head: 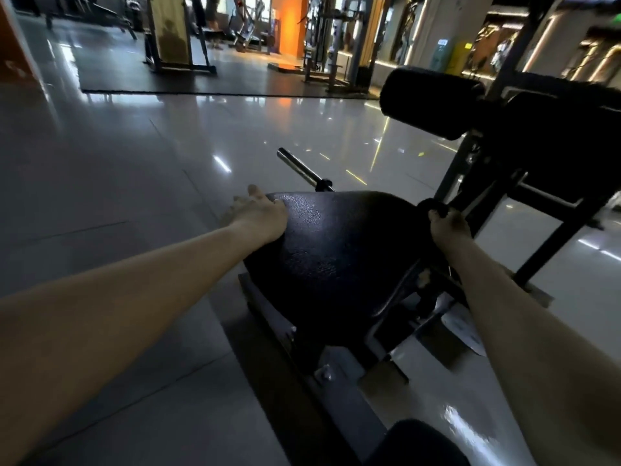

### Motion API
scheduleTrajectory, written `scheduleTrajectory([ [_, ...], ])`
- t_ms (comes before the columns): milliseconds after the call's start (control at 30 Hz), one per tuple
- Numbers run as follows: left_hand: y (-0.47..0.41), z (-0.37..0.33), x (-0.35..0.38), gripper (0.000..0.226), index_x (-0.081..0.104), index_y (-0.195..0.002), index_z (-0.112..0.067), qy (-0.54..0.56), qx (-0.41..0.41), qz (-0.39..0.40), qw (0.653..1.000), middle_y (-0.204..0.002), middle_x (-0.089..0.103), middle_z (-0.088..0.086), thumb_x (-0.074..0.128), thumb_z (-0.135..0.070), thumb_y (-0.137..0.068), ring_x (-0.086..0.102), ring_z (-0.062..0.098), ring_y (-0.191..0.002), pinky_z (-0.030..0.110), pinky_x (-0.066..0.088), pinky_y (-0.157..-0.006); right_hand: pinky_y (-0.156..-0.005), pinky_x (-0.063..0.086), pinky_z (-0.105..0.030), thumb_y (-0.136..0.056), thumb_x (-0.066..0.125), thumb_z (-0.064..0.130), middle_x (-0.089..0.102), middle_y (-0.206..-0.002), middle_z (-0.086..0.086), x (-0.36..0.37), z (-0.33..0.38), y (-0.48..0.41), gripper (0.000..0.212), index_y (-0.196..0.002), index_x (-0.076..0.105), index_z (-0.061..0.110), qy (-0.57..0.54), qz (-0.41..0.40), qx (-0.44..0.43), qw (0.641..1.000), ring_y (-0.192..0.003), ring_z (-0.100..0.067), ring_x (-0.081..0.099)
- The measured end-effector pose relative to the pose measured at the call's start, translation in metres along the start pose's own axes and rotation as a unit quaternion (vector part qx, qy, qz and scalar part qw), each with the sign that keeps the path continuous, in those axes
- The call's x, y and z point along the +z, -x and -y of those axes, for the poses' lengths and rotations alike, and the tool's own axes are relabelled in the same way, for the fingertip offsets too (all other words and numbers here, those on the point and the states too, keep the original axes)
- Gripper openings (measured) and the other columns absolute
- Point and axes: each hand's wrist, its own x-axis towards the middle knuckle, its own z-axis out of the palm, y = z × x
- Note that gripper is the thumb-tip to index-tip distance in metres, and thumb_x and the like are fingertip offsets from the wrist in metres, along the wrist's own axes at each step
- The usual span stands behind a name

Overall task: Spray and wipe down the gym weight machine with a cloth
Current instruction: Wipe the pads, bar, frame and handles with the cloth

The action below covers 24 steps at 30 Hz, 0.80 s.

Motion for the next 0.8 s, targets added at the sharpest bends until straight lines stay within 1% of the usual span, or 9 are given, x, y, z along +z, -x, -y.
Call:
scheduleTrajectory([
  [167, 0.000, 0.003, -0.001, 0.053, 0.029, -0.142, 0.000, 0.010, 0.031, 0.020, 0.999, -0.144, 0.037, 0.033, 0.032, -0.037, -0.104, 0.039, 0.046, -0.134, 0.048, 0.034, -0.108, -0.089, 0.041, -0.038, -0.107, 0.042, 0.026, 0.056, -0.131, -0.025, 0.006, 0.002, 0.049, 0.047, -0.146, 0.040, 0.001, -0.061, -0.068, 0.073, 0.993, -0.117, -0.040, 0.056],
  [267, 0.002, 0.004, -0.005, 0.055, 0.028, -0.145, 0.001, 0.033, 0.035, 0.030, 0.998, -0.148, 0.034, 0.032, 0.033, -0.036, -0.105, 0.036, 0.045, -0.136, 0.050, 0.034, -0.108, -0.080, 0.039, -0.036, -0.106, 0.042, 0.027, 0.056, -0.109, -0.021, 0.013, 0.007, 0.085, 0.040, -0.132, 0.046, -0.004, -0.103, -0.083, 0.120, 0.984, -0.098, -0.029, 0.052],
  [333, 0.006, 0.005, -0.008, 0.055, 0.029, -0.146, 0.002, 0.053, 0.041, 0.037, 0.997, -0.148, 0.034, 0.031, 0.033, -0.035, -0.105, 0.037, 0.044, -0.136, 0.050, 0.035, -0.108, -0.074, 0.042, -0.035, -0.107, 0.040, 0.026, 0.054, -0.106, -0.015, 0.019, 0.013, 0.118, 0.036, -0.126, 0.044, -0.005, -0.086, -0.092, 0.125, 0.984, -0.092, -0.030, 0.055],
  [400, 0.007, 0.006, -0.011, 0.055, 0.033, -0.144, 0.003, 0.074, 0.050, 0.036, 0.995, -0.146, 0.037, 0.030, 0.035, -0.036, -0.104, 0.039, 0.043, -0.134, 0.050, 0.036, -0.107, -0.059, 0.042, -0.030, -0.108, 0.040, 0.024, 0.055, -0.102, -0.013, 0.022, 0.021, 0.154, 0.030, -0.117, 0.044, -0.004, -0.049, -0.096, 0.108, 0.988, -0.077, -0.023, 0.055],
  [467, 0.006, 0.011, -0.012, 0.055, 0.037, -0.141, 0.003, 0.094, 0.057, 0.037, 0.993, -0.144, 0.040, 0.029, 0.038, -0.036, -0.103, 0.041, 0.043, -0.132, 0.050, 0.037, -0.106, -0.046, 0.035, -0.022, -0.108, 0.042, 0.021, 0.052, -0.084, -0.010, 0.024, 0.032, 0.194, 0.023, -0.104, 0.043, -0.002, -0.038, -0.093, 0.091, 0.991, -0.064, -0.018, 0.046],
  [567, 0.009, 0.018, -0.013, 0.056, 0.039, -0.140, 0.002, 0.122, 0.073, 0.045, 0.989, -0.143, 0.041, 0.028, 0.042, -0.039, -0.103, 0.042, 0.043, -0.131, 0.050, 0.038, -0.106, -0.052, 0.032, -0.032, -0.108, 0.042, 0.016, 0.046, -0.076, -0.008, 0.022, 0.034, 0.236, 0.018, -0.097, 0.043, 0.001, -0.040, -0.048, 0.075, 0.995, -0.068, -0.025, 0.046],
  [667, 0.009, 0.021, -0.015, 0.054, 0.040, -0.139, 0.001, 0.136, 0.081, 0.045, 0.986, -0.142, 0.042, 0.027, 0.046, -0.040, -0.103, 0.042, 0.042, -0.131, 0.050, 0.038, -0.106, -0.068, 0.039, -0.034, -0.107, 0.045, 0.019, 0.052, -0.084, -0.011, 0.024, 0.035, 0.240, 0.019, -0.100, 0.048, 0.002, -0.074, -0.046, 0.106, 0.991, -0.074, -0.026, 0.050],
  [733, 0.008, 0.022, -0.014, 0.054, 0.041, -0.138, 0.000, 0.139, 0.087, 0.042, 0.986, -0.141, 0.042, 0.026, 0.047, -0.040, -0.103, 0.042, 0.042, -0.131, 0.049, 0.038, -0.106, -0.067, 0.040, -0.034, -0.107, 0.045, 0.022, 0.053, -0.083, -0.011, 0.028, 0.040, 0.232, 0.021, -0.103, 0.051, 0.002, -0.114, -0.068, 0.130, 0.982, -0.069, -0.022, 0.050],
  [800, 0.008, 0.023, -0.013, 0.053, 0.042, -0.138, -0.001, 0.139, 0.086, 0.036, 0.986, -0.140, 0.043, 0.025, 0.047, -0.041, -0.103, 0.043, 0.042, -0.130, 0.049, 0.038, -0.105, -0.058, 0.035, -0.031, -0.108, 0.044, 0.022, 0.048, -0.074, -0.007, 0.034, 0.047, 0.218, 0.026, -0.090, 0.050, 0.005, -0.138, -0.085, 0.135, 0.977, -0.061, -0.019, 0.046],
])
